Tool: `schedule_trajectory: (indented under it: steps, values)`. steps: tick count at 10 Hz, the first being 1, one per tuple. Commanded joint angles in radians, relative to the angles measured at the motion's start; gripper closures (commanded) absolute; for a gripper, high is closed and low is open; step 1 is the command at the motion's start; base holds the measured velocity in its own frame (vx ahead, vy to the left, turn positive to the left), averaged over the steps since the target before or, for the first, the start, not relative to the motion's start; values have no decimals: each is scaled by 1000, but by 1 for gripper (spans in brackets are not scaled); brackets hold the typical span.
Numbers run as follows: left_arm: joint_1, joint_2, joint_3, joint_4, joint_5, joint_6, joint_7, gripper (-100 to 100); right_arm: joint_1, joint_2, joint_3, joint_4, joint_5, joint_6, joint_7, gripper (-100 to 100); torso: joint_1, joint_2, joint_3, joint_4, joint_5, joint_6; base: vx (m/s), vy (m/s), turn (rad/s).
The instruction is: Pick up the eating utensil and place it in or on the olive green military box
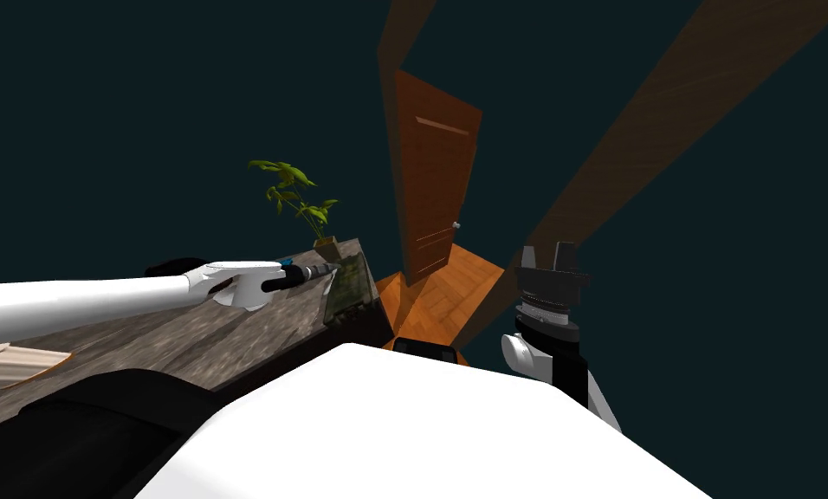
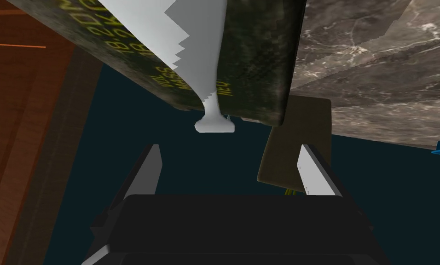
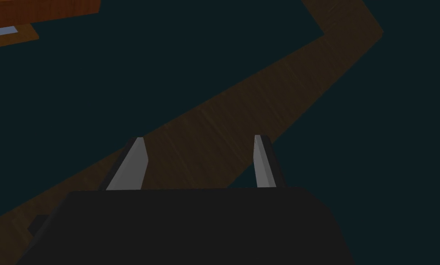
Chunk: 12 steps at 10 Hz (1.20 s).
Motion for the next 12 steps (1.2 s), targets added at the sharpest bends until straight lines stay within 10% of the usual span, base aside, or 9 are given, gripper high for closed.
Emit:
schedule_trajectory:
  steps: [1, 6, 8, 12]
  values:
    - [-35, 15, -23, -3, 27, -2, -7, -100, 0, 0, 0, 0, 0, 0, 0, 0, 0, 0, 0, 0, 0, 0, -13, 32, 41]
    - [-46, 97, -6, -52, 56, 6, 36, -100, 0, 0, 0, 0, 0, 0, 0, 0, 0, 0, 0, 0, 1, 0, -10, 26, 41]
    - [-46, 97, -6, -52, 76, 6, -10, -100, 0, 0, 0, 0, 0, 0, 0, 0, 1, 0, 0, 0, 1, 0, -10, 21, 15]
    - [-53, 158, 6, -89, 77, 12, 68, -100, 0, 0, 0, 0, 0, 0, 0, 0, 0, -1, 0, 0, 0, 0, -7, 14, 43]
